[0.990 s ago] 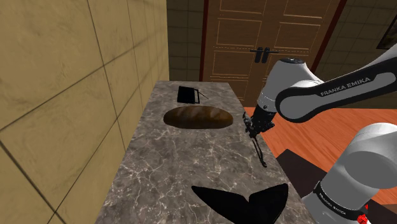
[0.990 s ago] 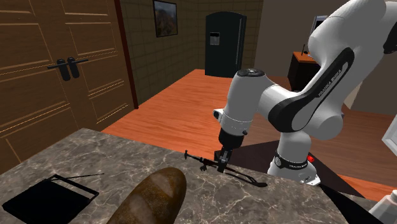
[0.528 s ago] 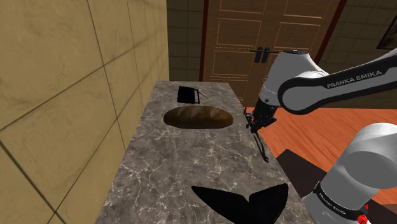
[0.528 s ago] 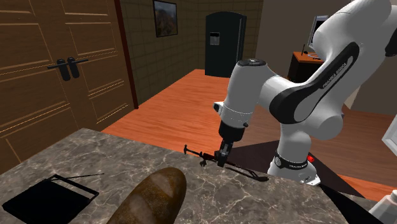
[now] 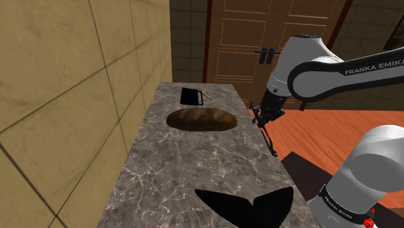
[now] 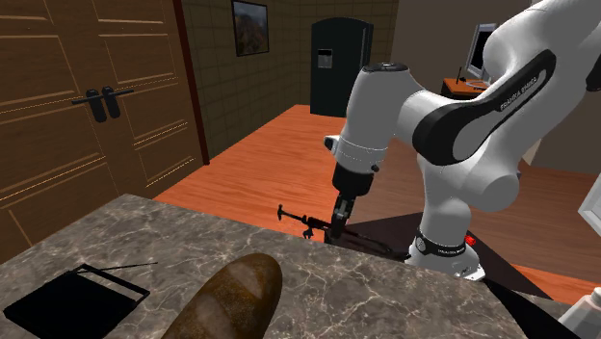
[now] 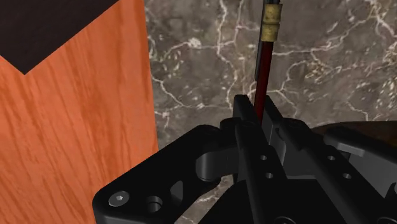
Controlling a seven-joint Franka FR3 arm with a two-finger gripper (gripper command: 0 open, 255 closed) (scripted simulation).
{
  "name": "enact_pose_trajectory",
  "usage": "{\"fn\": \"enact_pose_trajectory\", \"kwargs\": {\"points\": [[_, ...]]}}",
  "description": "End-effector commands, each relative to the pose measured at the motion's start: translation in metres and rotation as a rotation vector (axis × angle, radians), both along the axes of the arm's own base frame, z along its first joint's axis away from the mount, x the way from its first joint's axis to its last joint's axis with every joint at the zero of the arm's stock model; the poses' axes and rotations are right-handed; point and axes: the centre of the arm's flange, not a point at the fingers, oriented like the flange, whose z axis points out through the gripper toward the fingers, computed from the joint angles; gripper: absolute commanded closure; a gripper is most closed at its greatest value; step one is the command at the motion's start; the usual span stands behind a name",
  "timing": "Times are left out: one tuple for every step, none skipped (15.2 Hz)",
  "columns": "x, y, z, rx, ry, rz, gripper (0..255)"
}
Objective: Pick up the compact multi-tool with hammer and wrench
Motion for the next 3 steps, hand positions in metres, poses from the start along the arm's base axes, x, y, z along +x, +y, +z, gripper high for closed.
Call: {"fn": "enact_pose_trajectory", "kwargs": {"points": [[-0.0008, 0.0000, 0.0106, 0.000, 0.001, 0.000, 255], [-0.0009, 0.0000, 0.0114, 0.000, 0.001, 0.000, 255], [-0.0008, 0.0000, 0.0114, 0.000, 0.001, 0.000, 255]]}}
